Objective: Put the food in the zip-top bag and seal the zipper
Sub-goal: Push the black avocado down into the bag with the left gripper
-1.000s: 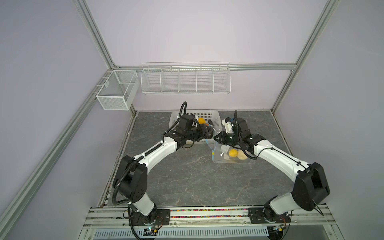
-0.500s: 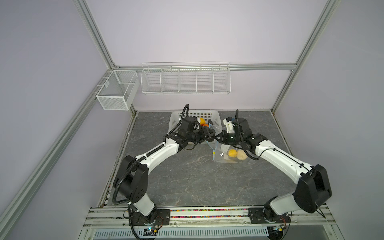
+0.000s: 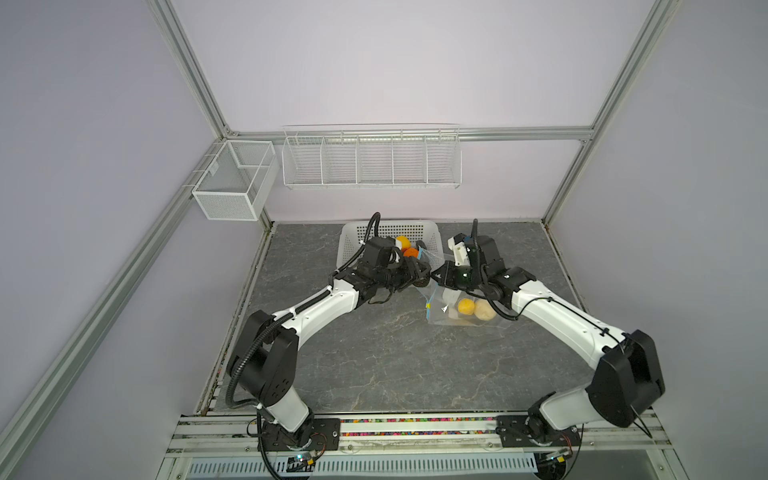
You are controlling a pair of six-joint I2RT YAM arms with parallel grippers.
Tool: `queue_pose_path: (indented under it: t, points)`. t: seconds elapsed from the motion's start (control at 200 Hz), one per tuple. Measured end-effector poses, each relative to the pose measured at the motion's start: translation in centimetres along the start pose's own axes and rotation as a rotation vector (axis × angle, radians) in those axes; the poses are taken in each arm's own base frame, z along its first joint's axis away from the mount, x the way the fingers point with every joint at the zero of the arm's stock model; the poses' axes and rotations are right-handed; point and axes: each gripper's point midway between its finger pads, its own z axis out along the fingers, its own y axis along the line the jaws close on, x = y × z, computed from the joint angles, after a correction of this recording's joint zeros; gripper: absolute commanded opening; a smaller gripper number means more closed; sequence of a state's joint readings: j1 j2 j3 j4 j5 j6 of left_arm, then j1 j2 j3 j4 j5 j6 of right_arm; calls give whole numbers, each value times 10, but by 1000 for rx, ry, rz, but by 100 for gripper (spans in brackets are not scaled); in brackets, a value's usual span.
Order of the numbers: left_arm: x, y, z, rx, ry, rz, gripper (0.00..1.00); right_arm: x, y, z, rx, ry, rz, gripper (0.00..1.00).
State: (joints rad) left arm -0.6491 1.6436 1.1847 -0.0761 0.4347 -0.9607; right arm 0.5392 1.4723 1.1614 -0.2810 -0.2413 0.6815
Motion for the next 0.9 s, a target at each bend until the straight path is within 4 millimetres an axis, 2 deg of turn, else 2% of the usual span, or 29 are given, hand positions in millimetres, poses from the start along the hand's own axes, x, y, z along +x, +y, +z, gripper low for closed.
queue_pose_path:
  t: [0.285,0.9]
  points:
    - [2,3,2,-18,-3,3,45,-7,10,-12,-27,-34,-14,6]
    - [8,12,4,-47,1,3,46,-10,22,-15,-73,-57,-30,7]
